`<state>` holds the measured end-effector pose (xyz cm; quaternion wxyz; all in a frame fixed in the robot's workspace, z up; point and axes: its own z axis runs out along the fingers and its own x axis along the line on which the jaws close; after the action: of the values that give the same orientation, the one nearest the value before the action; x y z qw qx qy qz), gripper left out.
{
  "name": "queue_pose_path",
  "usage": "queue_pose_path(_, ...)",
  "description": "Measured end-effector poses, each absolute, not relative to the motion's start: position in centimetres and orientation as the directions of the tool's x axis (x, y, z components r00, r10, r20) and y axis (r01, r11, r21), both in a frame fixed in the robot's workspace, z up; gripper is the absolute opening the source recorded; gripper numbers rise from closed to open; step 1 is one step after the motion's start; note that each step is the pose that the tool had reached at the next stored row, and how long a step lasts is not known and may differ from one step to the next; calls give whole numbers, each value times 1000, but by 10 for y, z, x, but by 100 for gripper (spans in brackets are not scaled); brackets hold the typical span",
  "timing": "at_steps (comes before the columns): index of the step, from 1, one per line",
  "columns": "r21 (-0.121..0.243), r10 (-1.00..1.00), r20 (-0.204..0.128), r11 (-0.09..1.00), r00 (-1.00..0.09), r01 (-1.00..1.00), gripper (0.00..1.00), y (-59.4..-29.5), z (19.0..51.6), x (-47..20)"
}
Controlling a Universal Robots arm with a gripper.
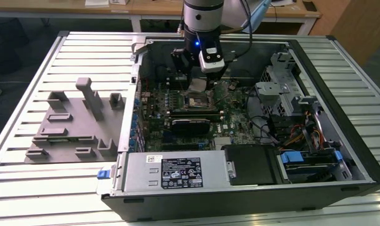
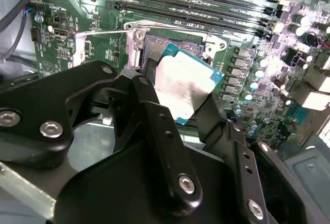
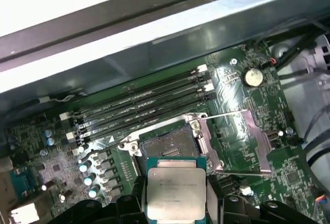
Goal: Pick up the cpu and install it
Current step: 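Place the cpu into insertion slot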
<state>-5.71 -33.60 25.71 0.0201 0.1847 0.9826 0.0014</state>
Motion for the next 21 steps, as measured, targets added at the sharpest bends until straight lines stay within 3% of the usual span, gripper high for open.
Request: queue_pose_path(21, 10, 562, -39, 827, -827, 562, 55, -336, 257, -57)
